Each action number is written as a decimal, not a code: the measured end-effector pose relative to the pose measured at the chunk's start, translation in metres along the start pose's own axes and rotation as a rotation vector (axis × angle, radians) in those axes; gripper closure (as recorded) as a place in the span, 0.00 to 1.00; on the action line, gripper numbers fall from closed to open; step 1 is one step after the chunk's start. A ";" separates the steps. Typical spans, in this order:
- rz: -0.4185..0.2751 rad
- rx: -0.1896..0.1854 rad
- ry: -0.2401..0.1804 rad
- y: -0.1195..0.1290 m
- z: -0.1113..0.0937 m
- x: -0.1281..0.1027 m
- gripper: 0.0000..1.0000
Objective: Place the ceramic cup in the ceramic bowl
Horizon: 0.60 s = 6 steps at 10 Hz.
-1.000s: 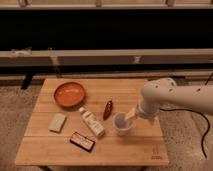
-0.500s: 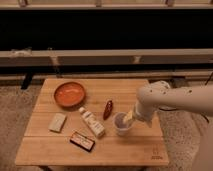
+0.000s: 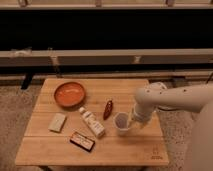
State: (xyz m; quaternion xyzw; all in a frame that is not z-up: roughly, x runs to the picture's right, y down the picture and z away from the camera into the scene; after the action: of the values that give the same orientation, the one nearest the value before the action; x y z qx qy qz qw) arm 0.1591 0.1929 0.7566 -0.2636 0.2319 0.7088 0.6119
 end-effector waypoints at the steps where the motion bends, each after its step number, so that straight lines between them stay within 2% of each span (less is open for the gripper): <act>1: -0.002 0.002 0.011 0.001 0.001 0.000 0.76; 3: 0.007 0.004 0.040 0.003 -0.003 0.000 0.95; 5: 0.030 -0.011 0.068 0.003 -0.019 -0.005 1.00; 6: 0.040 -0.020 0.076 0.005 -0.036 -0.009 1.00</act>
State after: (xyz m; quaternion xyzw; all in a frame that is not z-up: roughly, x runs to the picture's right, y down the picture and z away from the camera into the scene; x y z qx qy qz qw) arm 0.1588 0.1617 0.7356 -0.2918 0.2531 0.7126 0.5857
